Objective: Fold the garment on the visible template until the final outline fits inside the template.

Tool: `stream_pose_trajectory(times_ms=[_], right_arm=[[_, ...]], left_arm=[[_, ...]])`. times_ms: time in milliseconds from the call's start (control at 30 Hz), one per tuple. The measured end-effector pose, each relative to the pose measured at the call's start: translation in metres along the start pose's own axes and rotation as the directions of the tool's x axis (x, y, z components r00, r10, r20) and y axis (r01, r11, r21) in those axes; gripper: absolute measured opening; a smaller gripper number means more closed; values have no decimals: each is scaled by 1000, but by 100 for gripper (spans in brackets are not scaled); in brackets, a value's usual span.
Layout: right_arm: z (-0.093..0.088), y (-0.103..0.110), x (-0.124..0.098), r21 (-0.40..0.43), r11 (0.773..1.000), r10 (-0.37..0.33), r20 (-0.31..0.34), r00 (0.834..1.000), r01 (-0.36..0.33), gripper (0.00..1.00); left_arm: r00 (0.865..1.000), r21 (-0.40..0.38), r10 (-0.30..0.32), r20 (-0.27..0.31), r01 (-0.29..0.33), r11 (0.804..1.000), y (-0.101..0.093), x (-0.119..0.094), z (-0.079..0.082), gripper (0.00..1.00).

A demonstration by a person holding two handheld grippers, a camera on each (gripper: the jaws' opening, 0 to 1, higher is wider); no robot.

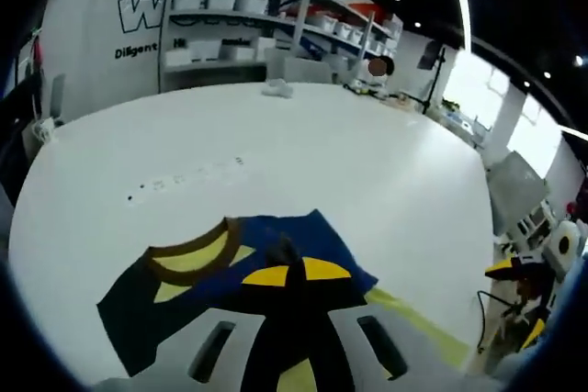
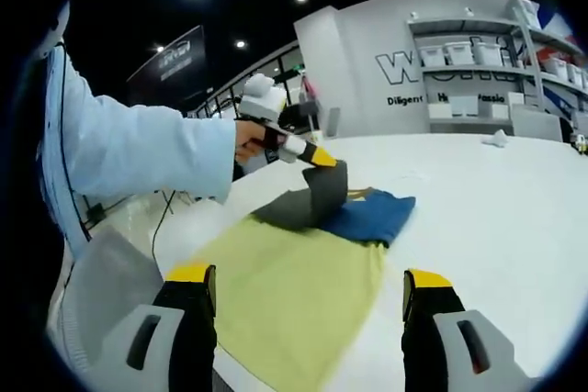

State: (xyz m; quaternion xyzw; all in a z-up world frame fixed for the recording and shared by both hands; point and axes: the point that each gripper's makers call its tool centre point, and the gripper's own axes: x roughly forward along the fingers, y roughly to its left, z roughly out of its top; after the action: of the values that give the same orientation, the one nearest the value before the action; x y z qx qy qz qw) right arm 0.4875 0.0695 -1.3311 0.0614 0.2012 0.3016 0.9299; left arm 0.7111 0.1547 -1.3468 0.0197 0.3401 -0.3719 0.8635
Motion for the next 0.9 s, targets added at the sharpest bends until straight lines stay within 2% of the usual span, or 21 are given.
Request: stream_pose_trajectory(times_ms=[367, 500, 633, 900], right_arm=[[-5, -4, -6, -8, 1000, -21, -19, 1000, 21, 81], [-6, -5, -8, -8, 1000, -27, -23, 999, 27, 81], [-6, -8, -9, -8, 999, -35, -26, 999, 34, 81], [-7, -9, -9, -2, 999, -46, -27, 999, 46, 81]], left_arm=[[999, -13, -14, -53, 13, 1000, -17, 45, -25, 2], [998, 10, -20, -57, 21, 1000, -21, 52, -30, 2], [998, -19, -31, -58, 30, 999, -17, 61, -32, 2], [997, -23, -50, -59, 49, 999, -24, 70, -38, 2]])
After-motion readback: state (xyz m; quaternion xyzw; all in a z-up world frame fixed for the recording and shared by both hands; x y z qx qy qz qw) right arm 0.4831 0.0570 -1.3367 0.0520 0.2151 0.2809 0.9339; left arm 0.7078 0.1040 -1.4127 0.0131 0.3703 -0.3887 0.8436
